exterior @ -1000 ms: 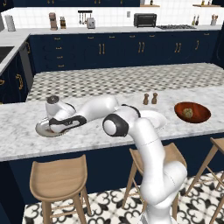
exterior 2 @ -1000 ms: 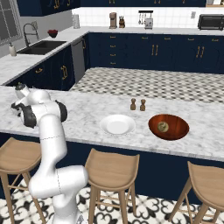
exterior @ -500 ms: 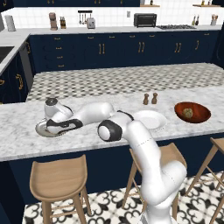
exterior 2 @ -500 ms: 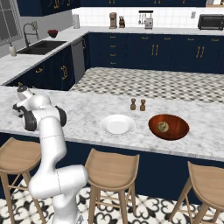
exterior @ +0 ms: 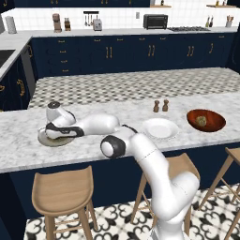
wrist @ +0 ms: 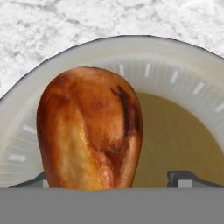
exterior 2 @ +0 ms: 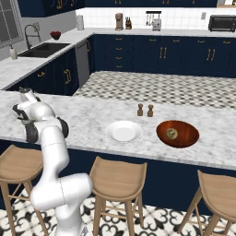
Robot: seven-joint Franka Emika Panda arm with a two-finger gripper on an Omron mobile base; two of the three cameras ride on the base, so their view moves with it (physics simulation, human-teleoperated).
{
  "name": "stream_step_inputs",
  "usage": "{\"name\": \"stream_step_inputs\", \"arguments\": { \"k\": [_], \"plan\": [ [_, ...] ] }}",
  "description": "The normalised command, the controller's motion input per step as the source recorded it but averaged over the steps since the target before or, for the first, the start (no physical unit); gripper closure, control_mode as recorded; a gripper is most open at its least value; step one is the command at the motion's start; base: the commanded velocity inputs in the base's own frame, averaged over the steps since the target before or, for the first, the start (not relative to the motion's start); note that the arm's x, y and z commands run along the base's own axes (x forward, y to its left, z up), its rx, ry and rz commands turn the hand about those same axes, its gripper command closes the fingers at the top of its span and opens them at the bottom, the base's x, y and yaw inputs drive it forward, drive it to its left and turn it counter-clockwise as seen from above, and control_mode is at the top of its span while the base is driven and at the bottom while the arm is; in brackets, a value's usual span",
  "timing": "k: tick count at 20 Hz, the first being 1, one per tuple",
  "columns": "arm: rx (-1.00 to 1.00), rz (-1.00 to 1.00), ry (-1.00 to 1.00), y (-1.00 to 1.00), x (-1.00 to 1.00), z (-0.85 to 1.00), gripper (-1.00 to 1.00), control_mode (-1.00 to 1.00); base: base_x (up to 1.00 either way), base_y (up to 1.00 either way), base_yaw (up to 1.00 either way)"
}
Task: Pick the chicken drumstick and onion from their plates and place them in the bowl. Then put the bowl in the fridge.
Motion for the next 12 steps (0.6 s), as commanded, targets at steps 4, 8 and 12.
{"name": "stream_step_inputs", "arguments": {
  "k": [4, 8, 12],
  "plan": [
    [0.00, 0.00, 0.00, -0.17, -0.37, -0.61, 1.00, -1.00, 0.00, 0.00, 0.00],
    [0.00, 0.00, 0.00, -0.43, -0.37, -0.17, 1.00, -1.00, 0.00, 0.00, 0.00],
    [0.00, 0.01, -0.03, -0.49, -0.04, 0.06, 1.00, -1.00, 0.00, 0.00, 0.00]
  ]
}}
